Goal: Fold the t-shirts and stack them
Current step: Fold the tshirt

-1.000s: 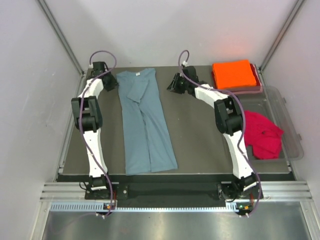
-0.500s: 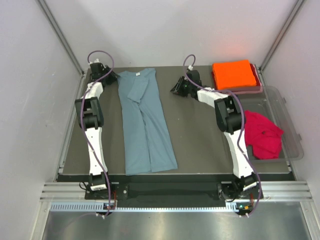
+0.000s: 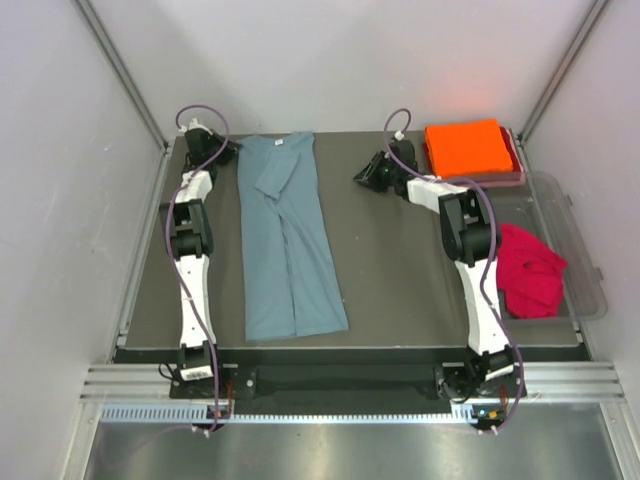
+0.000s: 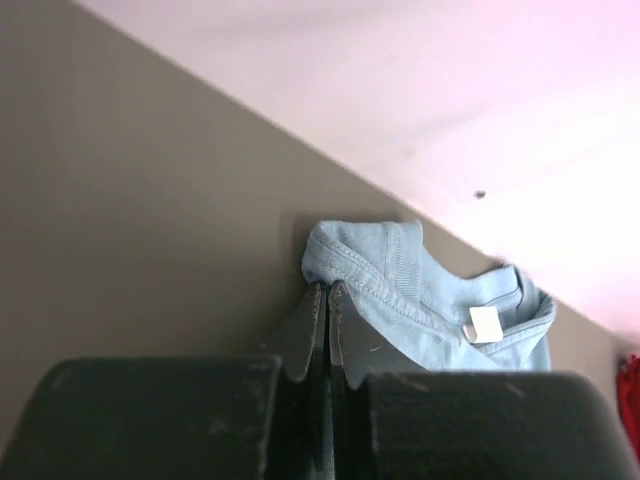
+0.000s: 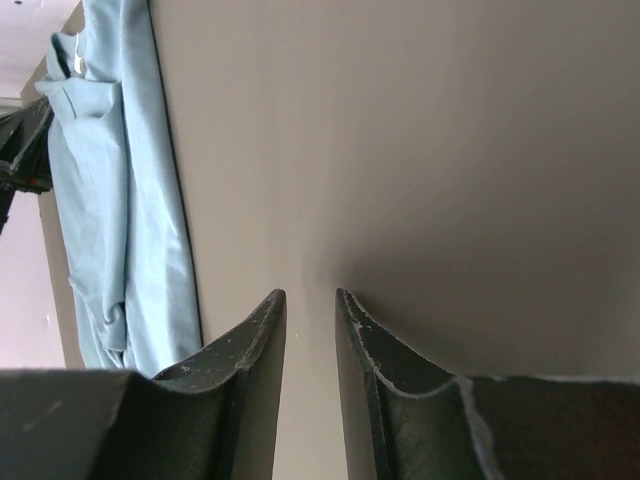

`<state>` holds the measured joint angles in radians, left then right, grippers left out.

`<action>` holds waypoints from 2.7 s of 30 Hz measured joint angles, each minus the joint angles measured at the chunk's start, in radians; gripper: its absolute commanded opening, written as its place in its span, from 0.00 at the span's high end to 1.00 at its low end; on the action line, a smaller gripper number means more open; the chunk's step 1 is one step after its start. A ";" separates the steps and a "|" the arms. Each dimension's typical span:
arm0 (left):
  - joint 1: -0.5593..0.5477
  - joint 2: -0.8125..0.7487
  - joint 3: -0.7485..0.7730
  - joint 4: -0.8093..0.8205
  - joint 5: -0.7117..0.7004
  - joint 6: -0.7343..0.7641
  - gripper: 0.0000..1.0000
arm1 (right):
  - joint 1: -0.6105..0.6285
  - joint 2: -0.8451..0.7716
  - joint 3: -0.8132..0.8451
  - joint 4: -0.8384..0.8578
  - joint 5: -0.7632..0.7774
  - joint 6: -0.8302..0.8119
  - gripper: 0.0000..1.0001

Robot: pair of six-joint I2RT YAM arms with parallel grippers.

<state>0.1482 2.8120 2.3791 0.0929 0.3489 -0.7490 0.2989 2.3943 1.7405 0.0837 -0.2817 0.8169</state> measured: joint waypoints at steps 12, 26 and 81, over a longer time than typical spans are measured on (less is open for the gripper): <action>-0.011 -0.034 -0.092 0.123 0.006 -0.049 0.56 | -0.001 -0.008 -0.008 -0.005 -0.013 -0.005 0.69; 0.105 -0.902 -0.917 -0.404 -0.165 0.111 0.55 | 0.049 -0.661 -0.674 -0.151 -0.078 -0.145 0.64; -0.391 -1.860 -1.899 -0.988 -0.400 -0.316 0.76 | 0.679 -0.970 -1.215 -0.010 0.228 0.190 0.65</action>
<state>-0.2424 0.9524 0.4801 -0.8955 -0.0509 -1.0649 0.9783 1.4246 0.5259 0.0742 -0.0536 1.0065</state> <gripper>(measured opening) 0.273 0.353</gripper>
